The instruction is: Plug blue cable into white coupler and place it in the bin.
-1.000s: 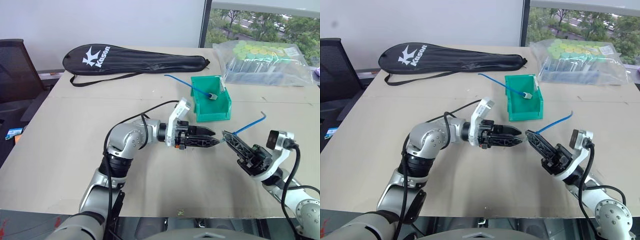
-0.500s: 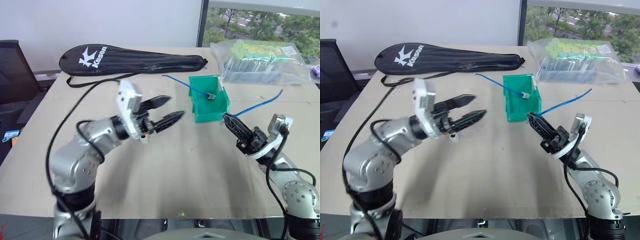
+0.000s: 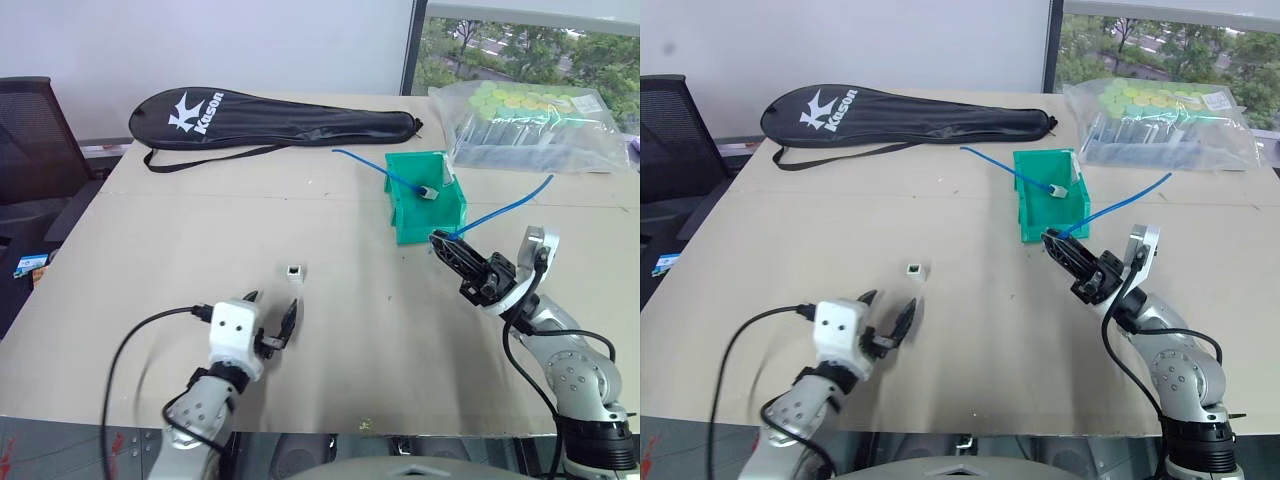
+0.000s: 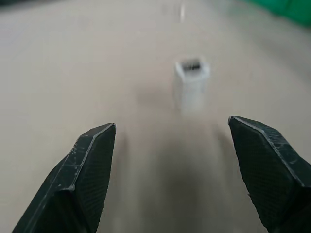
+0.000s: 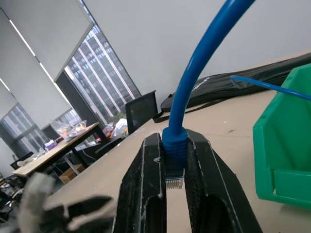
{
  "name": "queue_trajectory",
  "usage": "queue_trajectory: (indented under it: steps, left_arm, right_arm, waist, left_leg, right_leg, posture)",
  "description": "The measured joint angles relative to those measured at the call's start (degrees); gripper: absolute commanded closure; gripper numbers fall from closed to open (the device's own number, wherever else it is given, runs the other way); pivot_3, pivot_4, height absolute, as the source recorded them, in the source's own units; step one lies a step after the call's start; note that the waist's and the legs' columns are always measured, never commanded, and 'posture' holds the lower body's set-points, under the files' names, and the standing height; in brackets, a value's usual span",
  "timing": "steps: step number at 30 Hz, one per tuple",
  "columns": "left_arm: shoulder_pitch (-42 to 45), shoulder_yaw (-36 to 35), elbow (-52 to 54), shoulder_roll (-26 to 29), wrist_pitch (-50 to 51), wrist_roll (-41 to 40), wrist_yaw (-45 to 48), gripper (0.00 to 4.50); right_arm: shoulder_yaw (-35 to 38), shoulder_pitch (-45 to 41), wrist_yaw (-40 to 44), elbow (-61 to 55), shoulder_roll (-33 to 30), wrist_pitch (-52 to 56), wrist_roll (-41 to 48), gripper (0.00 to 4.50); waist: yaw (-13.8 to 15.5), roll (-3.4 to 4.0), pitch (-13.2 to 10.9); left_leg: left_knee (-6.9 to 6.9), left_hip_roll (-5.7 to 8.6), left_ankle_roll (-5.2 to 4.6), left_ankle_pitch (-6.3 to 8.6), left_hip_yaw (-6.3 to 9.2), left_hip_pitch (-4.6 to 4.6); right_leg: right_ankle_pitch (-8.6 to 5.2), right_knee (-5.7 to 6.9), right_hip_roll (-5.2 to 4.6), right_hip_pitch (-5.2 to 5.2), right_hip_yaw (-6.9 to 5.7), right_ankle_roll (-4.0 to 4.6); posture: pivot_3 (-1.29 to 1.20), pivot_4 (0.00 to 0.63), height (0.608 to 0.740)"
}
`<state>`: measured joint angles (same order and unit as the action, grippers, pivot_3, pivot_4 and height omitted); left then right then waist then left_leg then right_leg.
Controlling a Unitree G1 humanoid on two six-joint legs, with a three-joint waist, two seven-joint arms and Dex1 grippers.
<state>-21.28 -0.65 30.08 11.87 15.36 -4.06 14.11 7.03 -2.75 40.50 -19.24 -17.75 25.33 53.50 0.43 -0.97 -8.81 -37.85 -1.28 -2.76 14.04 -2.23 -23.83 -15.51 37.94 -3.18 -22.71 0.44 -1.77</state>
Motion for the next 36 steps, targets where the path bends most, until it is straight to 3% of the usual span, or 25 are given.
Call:
queue_trajectory:
  steps: [7, 15, 31, 36]
  left_arm:
    - [8.40, 1.52, -7.55, 1.95, -2.91, 1.87, 1.04, 0.70]
    - [9.76, 2.32, -11.37, 1.79, -7.84, 2.21, 1.90, 0.70]
    - [9.20, 4.98, -17.92, -8.83, -18.71, 5.11, -5.60, 0.70]
    - [9.40, 5.78, -19.35, -9.52, -19.80, 5.63, -6.28, 2.84]
  right_arm:
    - [-0.09, 0.64, -1.85, -0.93, 1.83, -0.02, -0.74, 4.50]
    - [-0.18, 1.87, -2.88, -2.27, 2.74, -0.02, -0.99, 4.50]
    - [1.42, 1.55, -5.53, -3.31, 0.07, 3.35, 1.62, 4.50]
    - [2.75, 1.75, -6.02, -3.57, -1.06, 4.07, 2.66, 4.50]
  waist:
    - [0.17, 0.02, 0.01]
    - [0.31, 0.16, 0.10]
    - [0.48, 0.39, 0.29]
    - [0.48, 0.45, 0.36]
  left_leg:
    - [0.29, -0.01, -0.04, -0.03, 0.00, 0.00]
    - [0.36, -0.01, -0.04, -0.03, 0.00, 0.07]
    - [0.33, 0.03, -0.06, -0.04, -0.08, 0.08]
    - [0.30, 0.06, -0.10, -0.06, -0.11, 0.11]
  right_leg:
    - [0.10, -0.09, 0.06, -0.04, -0.06, -0.22]
    - [0.06, -0.09, 0.03, 0.00, -0.08, -0.14]
    - [0.11, -0.08, 0.04, 0.07, -0.14, -0.25]
    - [0.11, -0.08, 0.08, 0.11, -0.16, -0.27]
  posture:
    - [0.00, 0.150, 0.740]
    - [0.00, 0.150, 0.740]
    - [0.00, 0.150, 0.740]
    - [0.00, 0.150, 0.740]
